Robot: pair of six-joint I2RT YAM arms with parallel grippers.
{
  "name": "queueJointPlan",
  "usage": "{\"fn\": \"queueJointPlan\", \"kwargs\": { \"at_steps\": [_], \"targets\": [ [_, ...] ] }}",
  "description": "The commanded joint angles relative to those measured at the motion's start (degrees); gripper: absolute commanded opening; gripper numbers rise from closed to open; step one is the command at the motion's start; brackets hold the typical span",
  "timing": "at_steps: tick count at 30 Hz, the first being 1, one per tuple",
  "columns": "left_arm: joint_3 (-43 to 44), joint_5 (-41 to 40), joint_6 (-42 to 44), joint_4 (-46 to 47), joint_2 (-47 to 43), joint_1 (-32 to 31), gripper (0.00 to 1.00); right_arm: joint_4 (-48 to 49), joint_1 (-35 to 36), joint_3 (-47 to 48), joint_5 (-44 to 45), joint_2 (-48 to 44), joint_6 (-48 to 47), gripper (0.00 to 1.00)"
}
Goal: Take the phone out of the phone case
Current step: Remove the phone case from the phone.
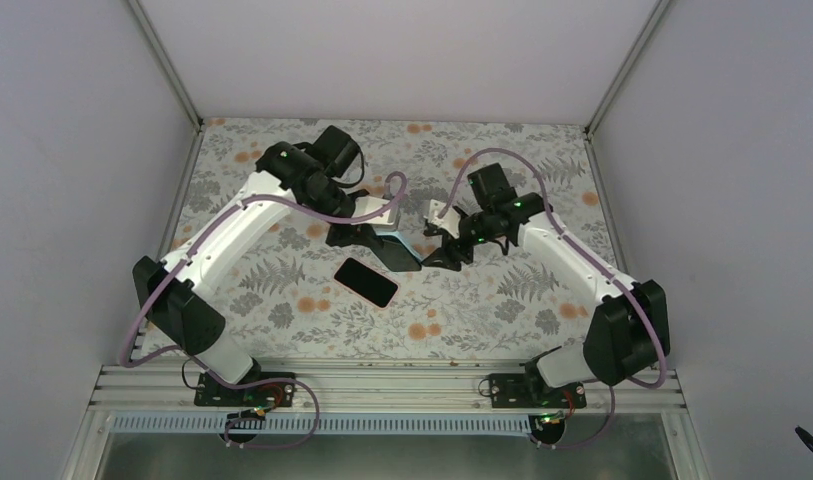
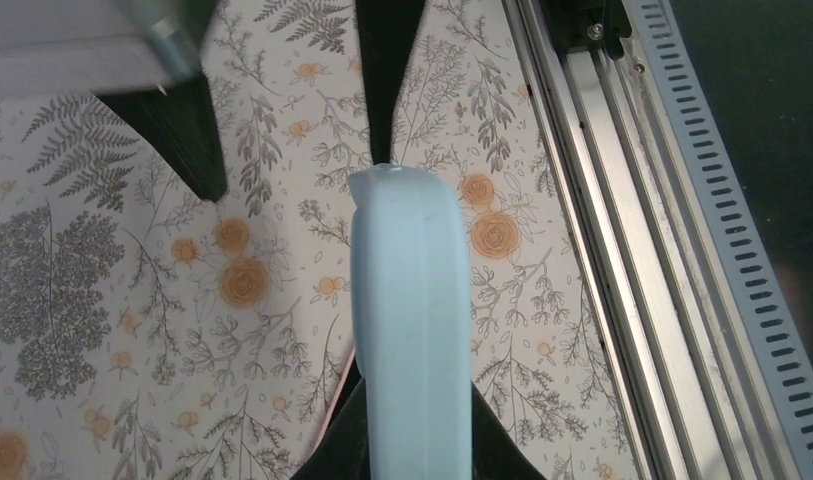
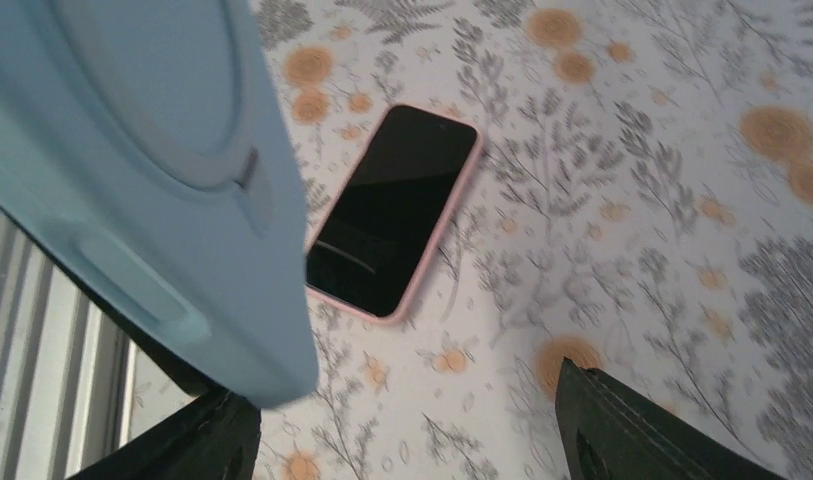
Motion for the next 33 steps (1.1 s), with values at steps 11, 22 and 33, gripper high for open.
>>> {"fn": "queueJointPlan", "kwargs": {
  "at_steps": [11, 22, 33],
  "targets": [
    [9.7, 21.5, 2.9, -1.0, 0.7, 5.3, 0.02, 25.9, 11.4, 3.8, -11.4, -1.8, 16.2, 0.8],
    [-2.5, 15.6, -7.4, 25.2, -0.8, 14.2, 0.02, 15.5, 18.4, 21.5, -38.2, 8.8, 19.5, 0.81],
    [4.6, 5.8, -14.5, 32.2, 1.5, 13.7, 0.2, 18.0, 18.9, 26.5, -35.7, 14.1, 29.6, 0.04]
  ]
}}
